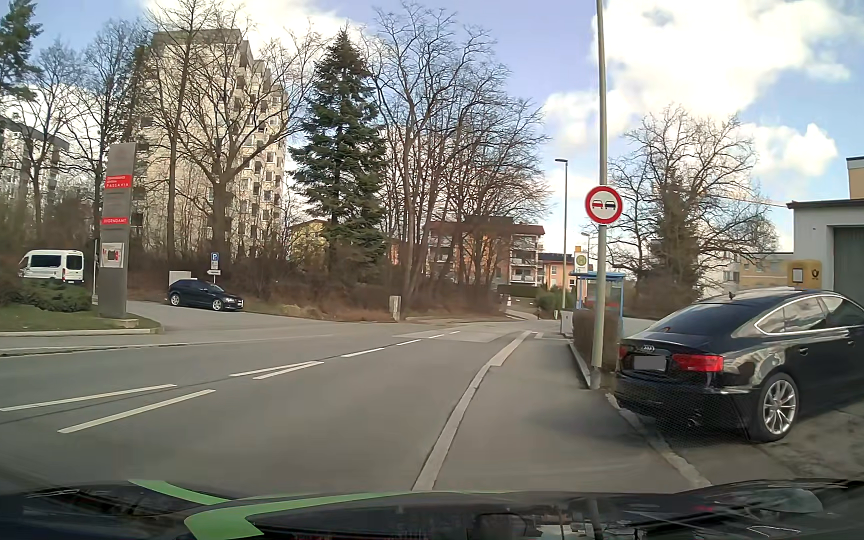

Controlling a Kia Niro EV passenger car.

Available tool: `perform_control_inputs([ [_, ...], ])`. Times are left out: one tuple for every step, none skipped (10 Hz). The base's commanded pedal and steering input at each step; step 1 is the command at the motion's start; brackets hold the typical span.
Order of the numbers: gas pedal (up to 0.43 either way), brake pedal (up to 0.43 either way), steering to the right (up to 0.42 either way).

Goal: Follow the waypoints while adhering to traffic rules and regulations

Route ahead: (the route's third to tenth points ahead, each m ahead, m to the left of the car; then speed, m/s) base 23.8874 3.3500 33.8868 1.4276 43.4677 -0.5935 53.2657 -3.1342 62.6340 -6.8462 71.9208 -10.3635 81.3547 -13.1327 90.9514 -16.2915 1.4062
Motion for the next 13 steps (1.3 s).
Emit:
perform_control_inputs([
  [0.150,0.000,-0.741],
  [0.150,0.000,-0.743],
  [0.157,0.000,-0.726],
  [0.157,0.000,-0.695],
  [0.157,0.000,-0.642],
  [0.157,0.000,-0.559],
  [0.157,0.000,-0.481],
  [0.157,0.000,-0.388],
  [0.157,0.000,-0.280],
  [0.169,0.000,-0.193],
  [0.189,0.000,-0.109],
  [0.220,0.000,-0.045],
  [0.228,0.000,0.006],
])
